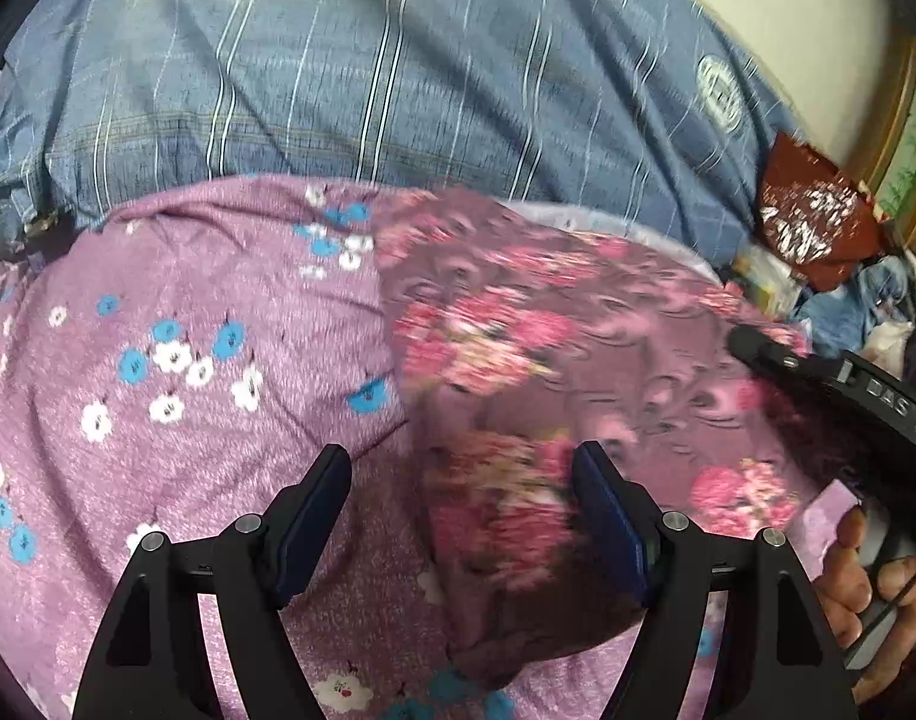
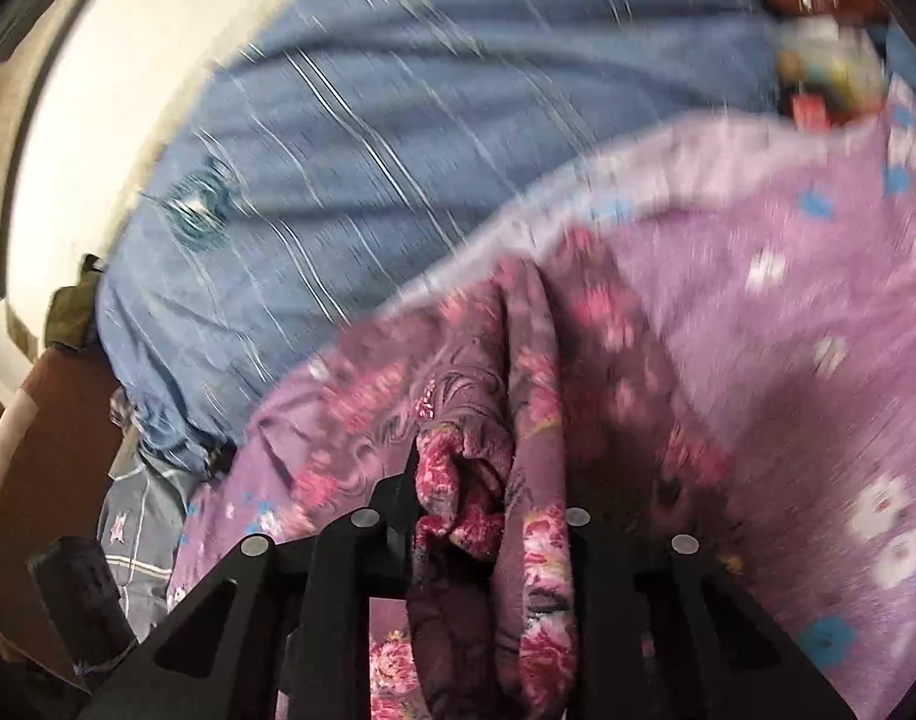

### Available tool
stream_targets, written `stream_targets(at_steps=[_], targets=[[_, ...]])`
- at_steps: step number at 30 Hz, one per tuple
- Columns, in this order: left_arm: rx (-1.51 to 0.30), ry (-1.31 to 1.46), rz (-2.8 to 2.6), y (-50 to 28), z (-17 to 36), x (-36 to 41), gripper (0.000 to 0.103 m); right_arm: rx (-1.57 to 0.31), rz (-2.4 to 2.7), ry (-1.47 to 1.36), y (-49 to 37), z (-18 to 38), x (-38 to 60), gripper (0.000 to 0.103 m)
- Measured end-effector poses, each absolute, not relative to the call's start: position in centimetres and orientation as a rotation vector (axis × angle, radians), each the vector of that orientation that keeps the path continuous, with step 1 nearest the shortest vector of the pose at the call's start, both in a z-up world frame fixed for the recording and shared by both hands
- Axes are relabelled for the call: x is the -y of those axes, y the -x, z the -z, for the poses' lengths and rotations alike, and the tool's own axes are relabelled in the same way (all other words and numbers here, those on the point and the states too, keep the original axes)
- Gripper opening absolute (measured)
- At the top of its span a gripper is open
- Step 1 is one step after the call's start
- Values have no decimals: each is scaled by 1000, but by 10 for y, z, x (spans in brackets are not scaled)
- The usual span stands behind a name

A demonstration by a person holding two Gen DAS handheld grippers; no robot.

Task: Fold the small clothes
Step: 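Press the folded shirt down with the right tool and open it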

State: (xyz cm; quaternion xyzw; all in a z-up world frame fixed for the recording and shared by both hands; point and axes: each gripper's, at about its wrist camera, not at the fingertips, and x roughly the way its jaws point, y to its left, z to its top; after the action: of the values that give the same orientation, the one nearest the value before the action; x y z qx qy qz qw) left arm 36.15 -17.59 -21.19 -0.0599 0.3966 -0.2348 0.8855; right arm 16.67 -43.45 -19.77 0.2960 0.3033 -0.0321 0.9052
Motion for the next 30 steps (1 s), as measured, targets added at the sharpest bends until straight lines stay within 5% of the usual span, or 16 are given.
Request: stream_targets(at_steps=[3,6,9,14,18,22,30], targets=[[-816,100,491,-355,210,180,75,-569,97,-559,-142,183,439,23],[-885,26,467,-357,226,193,75,-739,123,-598,-150,207,456,25],[-938,18,452,-360,236,198,77,-918,146,-720,-160,240,472,38],[-950,35,454,-365,233,197,77,-695,235,-725,-138,202,491,50],[-957,40,459,-367,232,194,77,-602,200,-693,-142,188,488,49],[-960,38,457,-367,232,195,77,-700,125,-687,-172,196,469,29],[-955,-1,485,-362,236,193,78,-941,180,-645,-267,226,463,32]])
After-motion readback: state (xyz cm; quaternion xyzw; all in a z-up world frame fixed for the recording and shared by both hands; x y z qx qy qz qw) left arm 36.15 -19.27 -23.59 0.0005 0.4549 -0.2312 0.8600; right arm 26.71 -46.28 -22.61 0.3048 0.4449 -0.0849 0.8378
